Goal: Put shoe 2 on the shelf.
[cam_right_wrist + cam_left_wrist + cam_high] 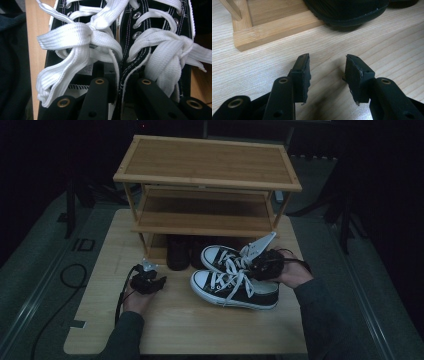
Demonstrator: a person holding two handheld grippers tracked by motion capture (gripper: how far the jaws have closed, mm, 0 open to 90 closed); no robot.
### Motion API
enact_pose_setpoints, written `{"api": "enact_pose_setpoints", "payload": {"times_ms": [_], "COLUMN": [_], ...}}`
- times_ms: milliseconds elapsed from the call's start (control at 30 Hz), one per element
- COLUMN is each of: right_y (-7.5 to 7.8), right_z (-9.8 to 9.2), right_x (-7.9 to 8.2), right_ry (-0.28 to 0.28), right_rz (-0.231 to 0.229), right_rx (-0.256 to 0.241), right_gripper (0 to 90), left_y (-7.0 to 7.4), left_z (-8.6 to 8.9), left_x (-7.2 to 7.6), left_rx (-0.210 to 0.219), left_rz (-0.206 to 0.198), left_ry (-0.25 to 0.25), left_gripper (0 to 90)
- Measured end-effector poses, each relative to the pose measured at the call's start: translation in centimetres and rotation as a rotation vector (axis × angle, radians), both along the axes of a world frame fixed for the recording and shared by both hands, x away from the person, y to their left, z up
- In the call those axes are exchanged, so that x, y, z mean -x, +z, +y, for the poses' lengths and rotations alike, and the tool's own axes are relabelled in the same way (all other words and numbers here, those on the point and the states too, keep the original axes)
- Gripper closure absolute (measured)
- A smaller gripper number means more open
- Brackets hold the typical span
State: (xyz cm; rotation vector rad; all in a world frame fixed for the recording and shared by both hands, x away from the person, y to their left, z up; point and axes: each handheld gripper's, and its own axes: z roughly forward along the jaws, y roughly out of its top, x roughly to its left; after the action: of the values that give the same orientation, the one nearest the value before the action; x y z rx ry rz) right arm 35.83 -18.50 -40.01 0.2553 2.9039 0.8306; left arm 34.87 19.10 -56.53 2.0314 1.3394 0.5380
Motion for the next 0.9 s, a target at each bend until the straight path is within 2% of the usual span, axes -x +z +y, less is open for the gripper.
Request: {"api": "enact_pose_setpoints", "payload": {"times_ms": [100, 233, 533, 667, 800, 900], "right_y": [0.4, 1.6, 3.8, 5.0, 6.1, 7.0], "right_z": [0.3, 1.0, 1.9, 2.3, 2.6, 3.1], "right_x": [0.1, 0.4, 0.3, 0.2, -0.1, -0.2], "right_ry": [0.012, 0.029, 0.060, 0.070, 0.074, 0.075], "right_rz": [0.002, -0.015, -0.023, -0.043, -0.056, -0.083], "right_rx": [-0.001, -0.012, -0.036, -0.038, -0.062, -0.046], "right_gripper": [85.1, 85.1, 85.1, 85.1, 85.1, 85.1], "left_y": [0.0, 0.0, 0.0, 0.0, 0.0, 0.0], "left_z": [0.0, 0.0, 0.0, 0.0, 0.0, 0.0], "left_x": [0.0, 0.0, 0.0, 0.0, 0.0, 0.0], "left_rx": [0.000, -0.001, -0.002, -0.002, -0.002, -0.002], "left_rz": [0.000, -0.001, -0.002, 0.001, 0.001, 0.001], "left_ry": [0.000, 0.001, 0.001, -0.001, 0.000, 0.001], "left_gripper": [55.5, 55.5, 55.5, 55.5, 55.4, 55.4]}}
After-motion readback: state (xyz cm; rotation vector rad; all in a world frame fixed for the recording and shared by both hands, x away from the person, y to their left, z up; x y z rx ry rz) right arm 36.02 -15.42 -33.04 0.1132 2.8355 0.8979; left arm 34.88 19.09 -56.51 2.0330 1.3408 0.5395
